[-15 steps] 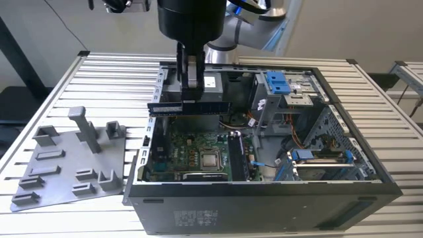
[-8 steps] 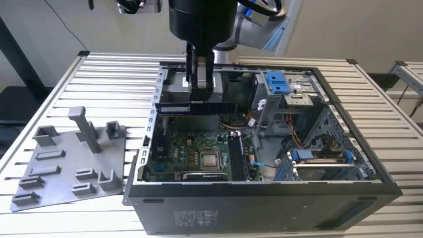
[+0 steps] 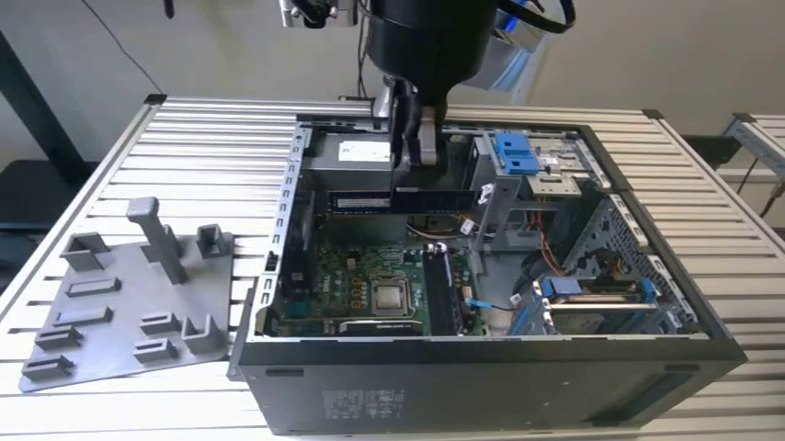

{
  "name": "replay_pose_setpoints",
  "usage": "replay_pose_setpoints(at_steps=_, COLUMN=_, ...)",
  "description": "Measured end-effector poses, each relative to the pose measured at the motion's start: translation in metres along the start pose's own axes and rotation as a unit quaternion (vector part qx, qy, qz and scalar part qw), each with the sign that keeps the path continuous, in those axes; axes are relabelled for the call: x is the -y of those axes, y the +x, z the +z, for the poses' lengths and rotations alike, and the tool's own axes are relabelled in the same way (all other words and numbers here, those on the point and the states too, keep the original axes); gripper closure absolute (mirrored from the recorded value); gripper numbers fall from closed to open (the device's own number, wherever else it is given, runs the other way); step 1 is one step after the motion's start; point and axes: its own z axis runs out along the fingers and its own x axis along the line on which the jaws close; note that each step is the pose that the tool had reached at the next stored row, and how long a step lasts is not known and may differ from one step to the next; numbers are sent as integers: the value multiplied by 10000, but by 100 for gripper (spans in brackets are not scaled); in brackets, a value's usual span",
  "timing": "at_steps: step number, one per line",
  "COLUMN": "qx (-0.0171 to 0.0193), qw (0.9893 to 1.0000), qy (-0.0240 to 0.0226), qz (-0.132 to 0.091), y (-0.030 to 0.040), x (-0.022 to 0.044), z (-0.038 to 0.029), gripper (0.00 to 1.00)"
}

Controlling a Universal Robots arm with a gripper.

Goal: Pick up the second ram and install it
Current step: 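Pick up the second ram and move it above second insertion slot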

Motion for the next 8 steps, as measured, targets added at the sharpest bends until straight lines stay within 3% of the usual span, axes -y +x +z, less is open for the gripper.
replay_pose_setpoints(at_steps=5, qx=4, qw=9999, qy=-1, qz=129, y=1, x=61, z=11, gripper=86)
replay_pose_setpoints(at_steps=8, qx=4, qw=9999, qy=-2, qz=167, y=3, x=135, z=12, gripper=86)
